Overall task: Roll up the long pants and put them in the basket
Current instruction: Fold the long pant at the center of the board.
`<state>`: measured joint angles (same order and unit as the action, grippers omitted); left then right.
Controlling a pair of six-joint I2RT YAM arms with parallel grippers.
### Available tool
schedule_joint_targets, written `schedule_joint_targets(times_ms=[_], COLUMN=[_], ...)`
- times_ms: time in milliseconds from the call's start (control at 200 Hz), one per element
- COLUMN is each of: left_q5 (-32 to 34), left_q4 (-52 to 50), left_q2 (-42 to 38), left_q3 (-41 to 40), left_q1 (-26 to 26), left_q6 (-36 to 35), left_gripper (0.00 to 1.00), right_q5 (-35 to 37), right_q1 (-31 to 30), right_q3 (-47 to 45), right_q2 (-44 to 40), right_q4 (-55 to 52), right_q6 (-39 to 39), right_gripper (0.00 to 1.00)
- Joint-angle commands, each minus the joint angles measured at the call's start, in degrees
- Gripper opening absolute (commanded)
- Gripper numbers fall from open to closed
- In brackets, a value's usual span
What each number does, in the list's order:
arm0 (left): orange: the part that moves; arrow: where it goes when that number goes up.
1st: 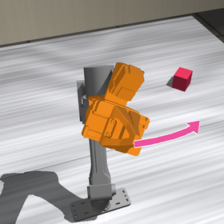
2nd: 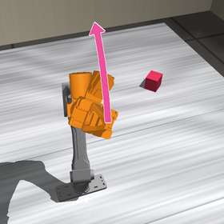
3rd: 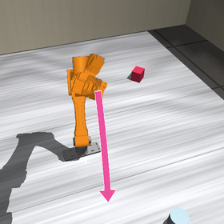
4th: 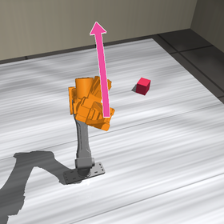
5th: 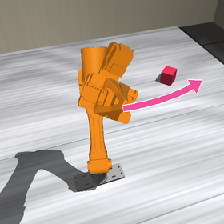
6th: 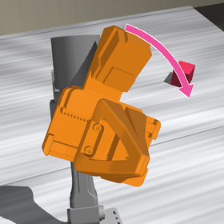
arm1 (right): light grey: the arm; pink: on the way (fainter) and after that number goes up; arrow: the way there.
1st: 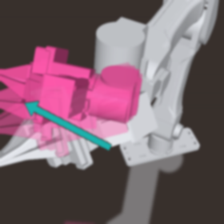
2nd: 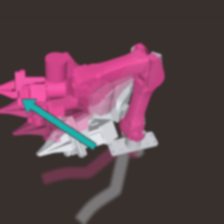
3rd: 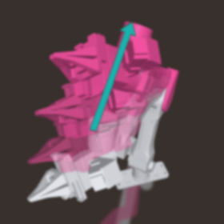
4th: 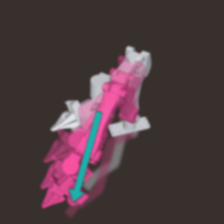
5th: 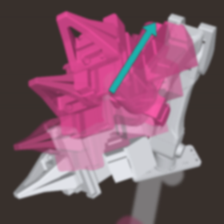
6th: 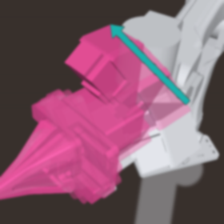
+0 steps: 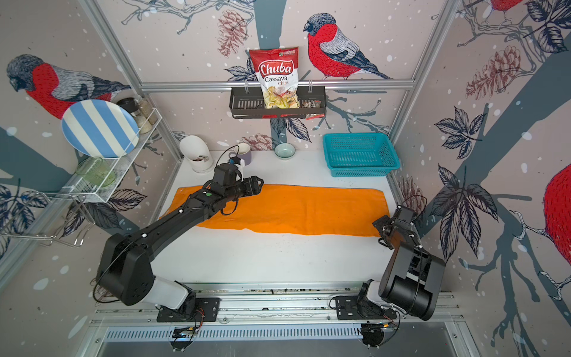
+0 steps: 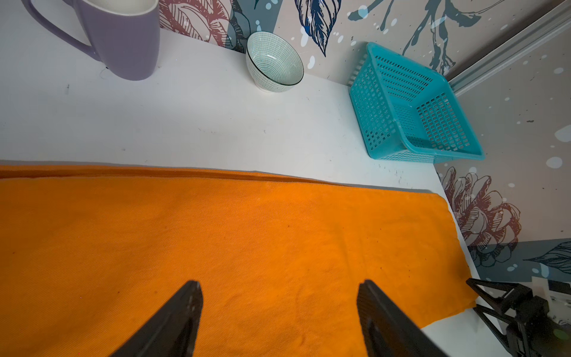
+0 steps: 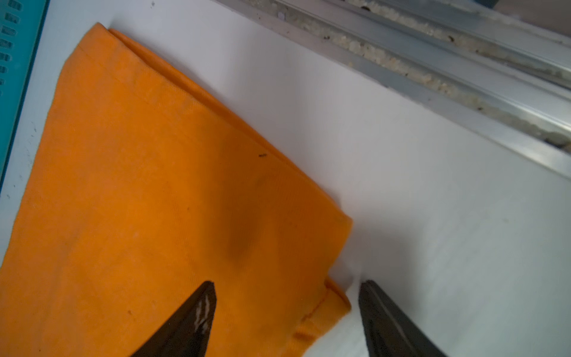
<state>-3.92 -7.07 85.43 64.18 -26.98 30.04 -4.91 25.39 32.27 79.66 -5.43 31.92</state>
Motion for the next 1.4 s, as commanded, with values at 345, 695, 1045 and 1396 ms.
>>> schedule_joint_targets(times_ms=[345,695,1045,1396], left_q5=[1.2,1.4,4.6,10.7], left_q4=[-0.6,-1.2,-5.8,-14.9], left_q2=[0.1,-0.8,-10.4,-23.1], left_q3=[1.7,1.7,1.9,3.1], left_q1=[-0.2,-0.2,-0.1,3.2], left_q6=[-0.8,-1.0,0.5,1.6], left_gripper=[0.81,0.81,0.81,0.82], right_q5=[-4.0,0.7,14.0,25.7], right_q1=[-1.6,-4.7,-33.6,-67.4], right_q3=[-0.6,5.7,24.1,49.6], right_q2=[3.1,-4.9,-12.4,14.7], right_q4=[-1.6,-7.8,-15.2,-17.7], right_q6=[1.7,-0.3,-9.7,-10.2], right_gripper=[0.33,0.0,0.0,0.0])
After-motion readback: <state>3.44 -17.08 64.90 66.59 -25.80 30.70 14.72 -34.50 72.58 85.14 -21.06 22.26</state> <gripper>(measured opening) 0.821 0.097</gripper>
